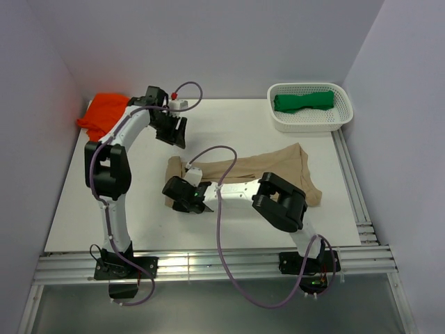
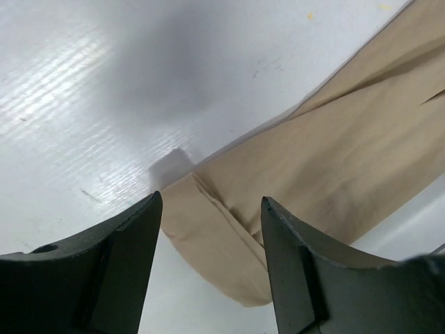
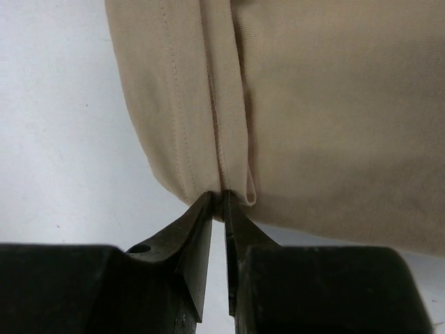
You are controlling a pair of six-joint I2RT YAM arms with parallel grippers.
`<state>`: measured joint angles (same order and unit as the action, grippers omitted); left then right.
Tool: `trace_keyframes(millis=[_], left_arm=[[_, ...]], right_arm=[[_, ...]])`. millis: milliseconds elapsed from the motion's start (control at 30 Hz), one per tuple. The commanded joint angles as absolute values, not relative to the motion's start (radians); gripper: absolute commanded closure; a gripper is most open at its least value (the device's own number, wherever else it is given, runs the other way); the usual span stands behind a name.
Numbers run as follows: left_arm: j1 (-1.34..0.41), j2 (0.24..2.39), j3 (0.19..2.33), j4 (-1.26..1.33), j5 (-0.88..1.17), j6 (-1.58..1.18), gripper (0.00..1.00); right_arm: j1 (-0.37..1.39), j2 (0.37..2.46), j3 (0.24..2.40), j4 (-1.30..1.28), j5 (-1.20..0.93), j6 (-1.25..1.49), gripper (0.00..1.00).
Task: Roll the t-shirts
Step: Roll the tshirt
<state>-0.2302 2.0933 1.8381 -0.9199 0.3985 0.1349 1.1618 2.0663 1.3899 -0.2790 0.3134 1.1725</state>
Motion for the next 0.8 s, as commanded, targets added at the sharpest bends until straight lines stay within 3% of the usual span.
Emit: trace_keyframes(millis=[0, 467, 767], left_arm=[[-0.163, 2.056, 1.878, -0.969, 0.469, 0.130, 0.34], [-0.023, 2.086, 1.608, -0.963, 0.811, 0.256, 0.26], [-0.023, 2.148, 1.548, -0.821, 0.815, 0.121, 0.30]], right_arm=[[1.146, 2.060, 1.339, -0.270, 0.273, 1.187, 0.81], [1.137, 2.043, 1.287, -0.207, 0.241, 1.209, 0.82], [1.138, 2.005, 1.239, -0.189, 0.252, 1.232, 0.82]])
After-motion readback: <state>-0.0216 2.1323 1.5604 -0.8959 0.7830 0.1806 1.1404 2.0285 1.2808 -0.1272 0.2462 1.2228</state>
